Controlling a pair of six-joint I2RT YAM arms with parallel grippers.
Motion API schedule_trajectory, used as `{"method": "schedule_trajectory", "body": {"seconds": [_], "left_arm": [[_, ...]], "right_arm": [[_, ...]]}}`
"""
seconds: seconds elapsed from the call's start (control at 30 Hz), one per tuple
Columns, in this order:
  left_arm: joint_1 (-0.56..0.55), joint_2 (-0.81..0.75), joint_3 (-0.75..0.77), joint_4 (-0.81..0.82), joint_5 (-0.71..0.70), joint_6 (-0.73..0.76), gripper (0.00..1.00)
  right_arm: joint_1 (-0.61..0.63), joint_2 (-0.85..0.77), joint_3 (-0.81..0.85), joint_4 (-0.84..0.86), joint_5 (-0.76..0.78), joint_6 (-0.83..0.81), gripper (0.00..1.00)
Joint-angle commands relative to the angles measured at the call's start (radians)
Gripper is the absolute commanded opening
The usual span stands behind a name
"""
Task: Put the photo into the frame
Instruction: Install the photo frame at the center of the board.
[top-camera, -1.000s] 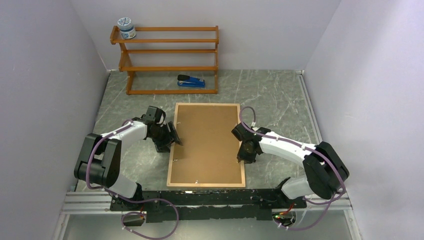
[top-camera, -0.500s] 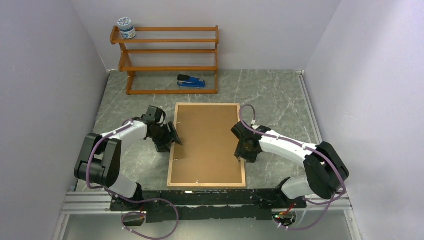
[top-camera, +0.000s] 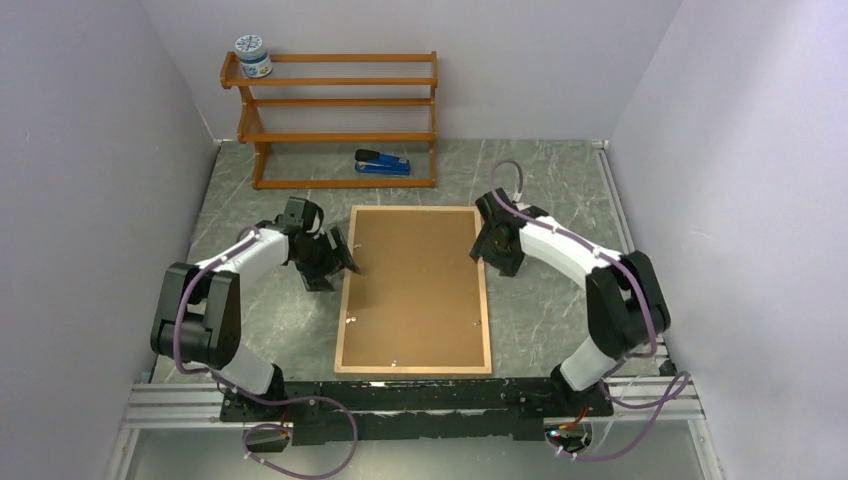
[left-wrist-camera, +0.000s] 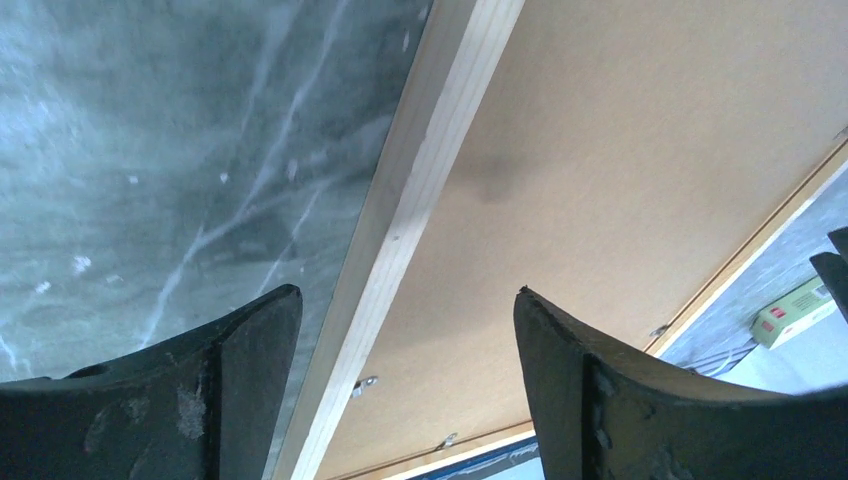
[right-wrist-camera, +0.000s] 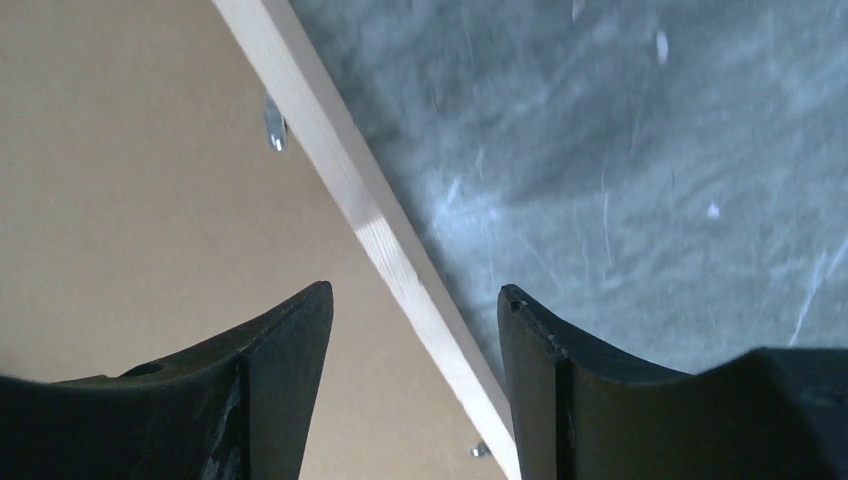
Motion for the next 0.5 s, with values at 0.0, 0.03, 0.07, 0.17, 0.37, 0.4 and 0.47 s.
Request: {"method": "schedule_trajectory", "body": {"seconds": [0.0,0.03,0.07,0.17,0.37,0.4,0.47], "left_arm": [[0.027,0.035,0.073,-0.011,-0.001,0.033,0.85],[0.033,0.047,0.084,-0.013,0.003,0.037,0.85],[0.038,0.060,0.093,-0.015,0.009,0.039,0.85],[0.049,0.096,0.123,-0.020,0.019,0.046,0.85],[0.061,0.143,0.168,-0.036,0.023,0.072,0.82],[0.062,0.149,0.172,-0.037,0.028,0.078,0.82],[0.064,0.157,0.173,-0.031,0.044,0.087,0.82]], "right_arm": [[-0.047,0.090,0.109,0.060,-0.007,-0.102,0.65],[-0.054,0.114,0.135,0.062,-0.014,-0.113,0.65],[-0.057,0.142,0.159,0.062,-0.019,-0.122,0.65],[-0.062,0.208,0.229,0.061,-0.040,-0.142,0.65],[-0.062,0.291,0.300,0.058,-0.074,-0.147,0.65],[-0.062,0.304,0.309,0.051,-0.071,-0.144,0.64],[-0.062,0.322,0.315,0.041,-0.069,-0.137,0.63]]}}
